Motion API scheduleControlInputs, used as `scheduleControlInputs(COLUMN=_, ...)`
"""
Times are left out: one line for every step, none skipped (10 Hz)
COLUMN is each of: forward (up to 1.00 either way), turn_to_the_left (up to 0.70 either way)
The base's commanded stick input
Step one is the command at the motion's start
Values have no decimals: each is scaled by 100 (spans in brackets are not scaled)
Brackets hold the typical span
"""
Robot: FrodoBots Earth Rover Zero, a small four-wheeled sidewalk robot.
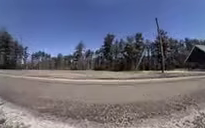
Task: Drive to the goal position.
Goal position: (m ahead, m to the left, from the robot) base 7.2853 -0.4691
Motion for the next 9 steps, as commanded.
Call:
scheduleControlInputs(forward=70, turn_to_the_left=0)
scheduleControlInputs(forward=70, turn_to_the_left=0)
scheduleControlInputs(forward=70, turn_to_the_left=0)
scheduleControlInputs(forward=70, turn_to_the_left=0)
scheduleControlInputs(forward=70, turn_to_the_left=0)
scheduleControlInputs(forward=70, turn_to_the_left=0)
scheduleControlInputs(forward=70, turn_to_the_left=0)
scheduleControlInputs(forward=70, turn_to_the_left=0)
scheduleControlInputs(forward=70, turn_to_the_left=0)
